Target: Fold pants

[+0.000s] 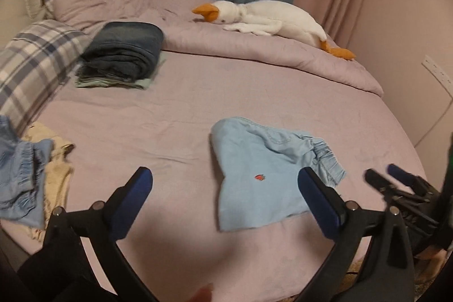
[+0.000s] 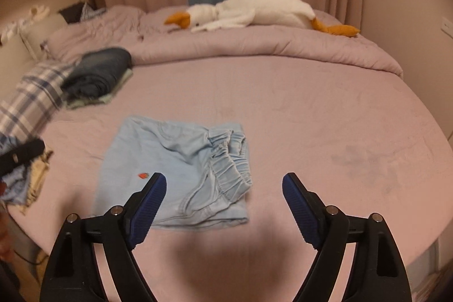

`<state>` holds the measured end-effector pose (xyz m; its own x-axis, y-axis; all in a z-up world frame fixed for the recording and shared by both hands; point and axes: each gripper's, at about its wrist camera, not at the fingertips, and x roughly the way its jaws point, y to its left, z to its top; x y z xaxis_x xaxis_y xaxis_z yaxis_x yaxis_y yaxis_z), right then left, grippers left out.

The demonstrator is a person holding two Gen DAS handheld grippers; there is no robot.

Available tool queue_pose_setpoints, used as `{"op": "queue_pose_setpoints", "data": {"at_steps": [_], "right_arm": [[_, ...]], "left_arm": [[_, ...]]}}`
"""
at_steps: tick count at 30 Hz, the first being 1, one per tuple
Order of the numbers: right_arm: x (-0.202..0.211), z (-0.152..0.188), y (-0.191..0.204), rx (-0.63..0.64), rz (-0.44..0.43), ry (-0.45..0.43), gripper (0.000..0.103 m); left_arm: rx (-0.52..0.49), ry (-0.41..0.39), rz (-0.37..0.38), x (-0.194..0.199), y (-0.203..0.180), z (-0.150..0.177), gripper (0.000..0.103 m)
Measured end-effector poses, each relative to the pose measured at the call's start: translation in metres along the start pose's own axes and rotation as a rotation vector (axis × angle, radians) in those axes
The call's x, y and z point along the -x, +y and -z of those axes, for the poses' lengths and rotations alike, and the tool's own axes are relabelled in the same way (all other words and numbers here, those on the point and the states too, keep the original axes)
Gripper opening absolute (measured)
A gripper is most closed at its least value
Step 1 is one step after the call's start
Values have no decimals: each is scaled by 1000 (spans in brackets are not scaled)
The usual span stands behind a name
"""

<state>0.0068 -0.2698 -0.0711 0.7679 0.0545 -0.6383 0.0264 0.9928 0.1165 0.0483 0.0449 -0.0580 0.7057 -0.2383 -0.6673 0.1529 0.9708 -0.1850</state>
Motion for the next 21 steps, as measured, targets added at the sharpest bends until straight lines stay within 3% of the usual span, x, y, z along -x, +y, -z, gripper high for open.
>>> {"op": "queue_pose_setpoints", "data": {"at_steps": [9,21], "right_arm": [[22,9,10,-7,29,-55,86],[27,11,17,-8,26,-65,86]], "left_arm": [[-6,20,-41,10,-2,18,103],[-30,50,-20,11,-12,26,103]]}}
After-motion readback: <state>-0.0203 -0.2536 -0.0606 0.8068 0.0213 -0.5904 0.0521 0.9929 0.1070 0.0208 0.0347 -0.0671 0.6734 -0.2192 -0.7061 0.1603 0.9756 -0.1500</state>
